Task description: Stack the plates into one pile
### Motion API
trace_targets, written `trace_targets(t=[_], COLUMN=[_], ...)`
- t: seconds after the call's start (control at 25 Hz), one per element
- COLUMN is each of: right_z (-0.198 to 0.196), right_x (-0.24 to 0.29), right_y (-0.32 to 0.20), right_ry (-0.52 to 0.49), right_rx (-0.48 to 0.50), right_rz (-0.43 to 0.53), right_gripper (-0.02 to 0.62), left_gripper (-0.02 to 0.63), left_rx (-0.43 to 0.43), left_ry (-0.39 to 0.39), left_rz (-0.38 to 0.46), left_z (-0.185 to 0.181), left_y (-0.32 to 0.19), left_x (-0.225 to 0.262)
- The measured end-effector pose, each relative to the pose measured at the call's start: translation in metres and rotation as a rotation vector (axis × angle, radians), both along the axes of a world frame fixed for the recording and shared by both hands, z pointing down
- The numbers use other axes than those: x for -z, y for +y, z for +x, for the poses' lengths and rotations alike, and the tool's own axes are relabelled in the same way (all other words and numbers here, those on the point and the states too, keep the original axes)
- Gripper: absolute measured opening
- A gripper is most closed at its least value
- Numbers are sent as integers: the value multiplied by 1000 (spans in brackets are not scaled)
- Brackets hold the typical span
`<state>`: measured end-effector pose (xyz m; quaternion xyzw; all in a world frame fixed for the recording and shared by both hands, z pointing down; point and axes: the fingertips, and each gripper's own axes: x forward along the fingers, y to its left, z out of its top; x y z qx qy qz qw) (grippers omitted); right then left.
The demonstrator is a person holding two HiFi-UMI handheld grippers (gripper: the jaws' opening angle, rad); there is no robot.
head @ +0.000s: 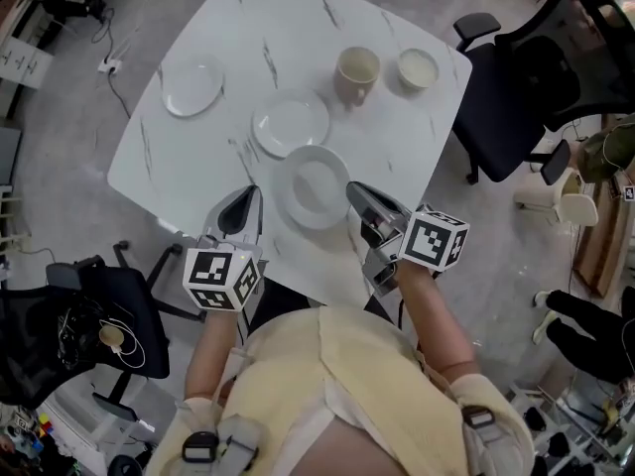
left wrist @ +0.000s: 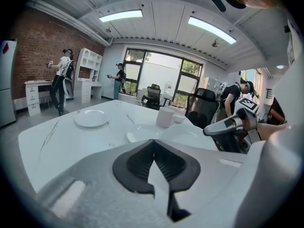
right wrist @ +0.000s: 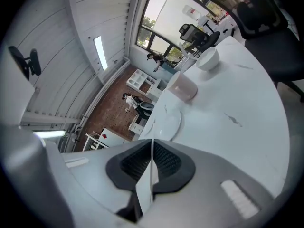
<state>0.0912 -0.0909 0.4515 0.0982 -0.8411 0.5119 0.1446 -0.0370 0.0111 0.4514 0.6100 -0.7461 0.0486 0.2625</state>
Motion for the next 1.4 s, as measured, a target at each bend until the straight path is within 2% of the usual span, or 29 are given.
trace_targets(t=[0.32, 0.64, 0.88, 1.0, 1.4], right_z=[-37, -76, -89, -91, -90], right_x=[10, 8, -7, -17, -63], right_y=[-16, -31, -45, -51, -68], right_ry=[-11, -29, -6, 29, 256], right_rx=[-88, -187, -288, -333, -411], right_rz=[45, 25, 17, 29, 140], right_gripper=[17, 18, 18, 17, 35], left_gripper=[-8, -8, -8, -8, -8], left_rx=[-52, -67, -77, -72, -77], left_ry=[8, 6, 26, 56, 157], left_rz=[6, 15, 20, 29, 46], left_z=[-30, -64, -82, -90, -104], left_y=[3, 10, 13, 15, 19], left_x=[2, 4, 3, 2, -4])
